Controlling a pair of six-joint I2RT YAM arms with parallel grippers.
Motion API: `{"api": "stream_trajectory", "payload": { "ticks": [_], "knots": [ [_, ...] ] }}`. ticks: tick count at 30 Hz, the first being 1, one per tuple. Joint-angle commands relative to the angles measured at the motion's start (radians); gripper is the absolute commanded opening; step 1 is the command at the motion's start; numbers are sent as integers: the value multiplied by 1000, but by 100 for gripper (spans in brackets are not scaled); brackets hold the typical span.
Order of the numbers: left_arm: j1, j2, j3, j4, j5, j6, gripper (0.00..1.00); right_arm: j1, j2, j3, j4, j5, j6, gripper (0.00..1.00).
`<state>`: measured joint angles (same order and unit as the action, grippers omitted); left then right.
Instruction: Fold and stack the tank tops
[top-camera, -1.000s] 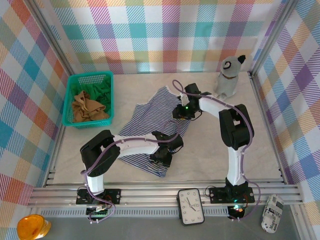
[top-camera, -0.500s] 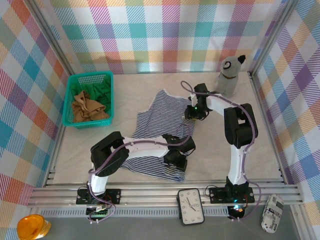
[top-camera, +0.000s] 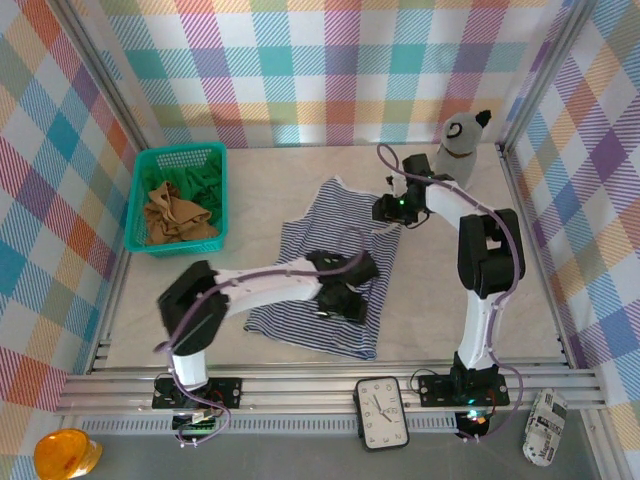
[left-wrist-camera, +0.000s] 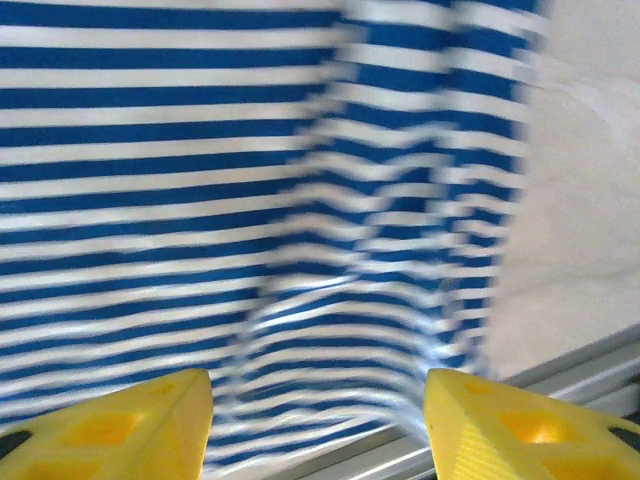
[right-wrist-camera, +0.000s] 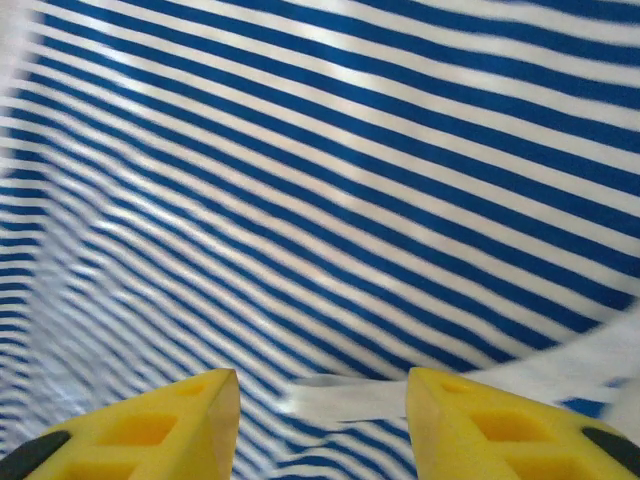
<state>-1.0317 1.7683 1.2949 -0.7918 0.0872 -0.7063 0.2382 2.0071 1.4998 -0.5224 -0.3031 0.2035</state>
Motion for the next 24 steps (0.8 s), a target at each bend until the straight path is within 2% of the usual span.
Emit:
{"api": "stream_trajectory", "payload": {
  "ticks": [1,6,9,12,14,18,24],
  "knots": [
    [119,-176,-154,-154,-99,4,58,102,-56,16,77,-53,154,51],
    [314,-369,-353,-168,-147,19,56,235,9,125,66,27,263,53],
    [428,-441,-446,-139,-161,36,54,306,57,188,65,83,259,53],
    [505,-471,-516,-59,-111,53,53,363,126,259,36,107,265,53],
    [524,-458,-542,-9,-77,65,52,383,165,279,38,109,294,52],
    [527,-390,-555,29,-79,74,48,413,230,300,55,112,310,52],
    [527,-345,-581,60,-67,77,39,452,285,338,80,210,279,51]
  ]
}}
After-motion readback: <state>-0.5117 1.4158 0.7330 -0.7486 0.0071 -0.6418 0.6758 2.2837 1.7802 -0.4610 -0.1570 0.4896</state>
